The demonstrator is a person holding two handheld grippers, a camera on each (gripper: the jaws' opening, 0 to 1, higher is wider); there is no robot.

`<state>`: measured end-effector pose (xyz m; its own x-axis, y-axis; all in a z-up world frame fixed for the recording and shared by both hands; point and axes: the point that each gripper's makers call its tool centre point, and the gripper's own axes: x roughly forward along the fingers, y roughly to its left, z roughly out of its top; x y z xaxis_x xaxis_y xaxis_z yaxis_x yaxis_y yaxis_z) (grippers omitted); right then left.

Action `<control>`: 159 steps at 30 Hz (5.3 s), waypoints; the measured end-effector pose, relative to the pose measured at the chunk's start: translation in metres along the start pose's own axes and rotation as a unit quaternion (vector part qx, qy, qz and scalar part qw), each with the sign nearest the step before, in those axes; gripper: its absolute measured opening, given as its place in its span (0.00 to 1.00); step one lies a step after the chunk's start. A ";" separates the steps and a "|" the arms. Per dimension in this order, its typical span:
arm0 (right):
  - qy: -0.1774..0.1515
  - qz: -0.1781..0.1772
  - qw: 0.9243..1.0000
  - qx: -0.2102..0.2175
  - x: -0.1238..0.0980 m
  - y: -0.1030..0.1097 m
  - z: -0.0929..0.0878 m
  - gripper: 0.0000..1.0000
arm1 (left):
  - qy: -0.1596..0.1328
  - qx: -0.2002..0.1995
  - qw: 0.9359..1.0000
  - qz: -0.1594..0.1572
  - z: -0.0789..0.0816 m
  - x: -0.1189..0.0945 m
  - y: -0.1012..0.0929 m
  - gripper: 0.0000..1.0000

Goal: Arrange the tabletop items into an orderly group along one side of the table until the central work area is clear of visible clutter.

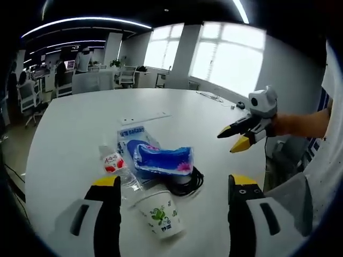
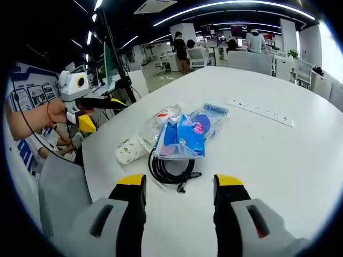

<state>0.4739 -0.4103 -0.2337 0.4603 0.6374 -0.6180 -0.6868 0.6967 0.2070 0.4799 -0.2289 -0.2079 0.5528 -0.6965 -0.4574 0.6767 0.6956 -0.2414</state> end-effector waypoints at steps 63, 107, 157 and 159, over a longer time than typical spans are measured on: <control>0.020 -0.007 1.000 0.018 0.020 -0.031 -0.013 0.48 | 0.083 0.042 0.994 -0.051 0.013 0.109 0.055 0.68; 0.023 -0.014 0.999 0.029 0.021 -0.041 -0.026 0.46 | 0.198 0.077 0.976 -0.051 -0.018 0.138 0.070 0.11; -0.027 -0.027 0.999 0.016 -0.014 -0.021 0.003 0.42 | 0.061 -0.018 0.998 0.008 0.050 0.107 0.004 0.00; -0.034 -0.031 0.999 0.019 -0.017 -0.021 0.006 0.41 | 0.054 -0.017 0.998 0.012 0.054 0.105 0.000 0.00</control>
<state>0.4839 -0.4336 -0.2224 0.5387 0.6126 -0.5784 -0.6350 0.7464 0.1991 0.5645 -0.3112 -0.2097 0.5121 -0.6579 -0.5522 0.6457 0.7188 -0.2576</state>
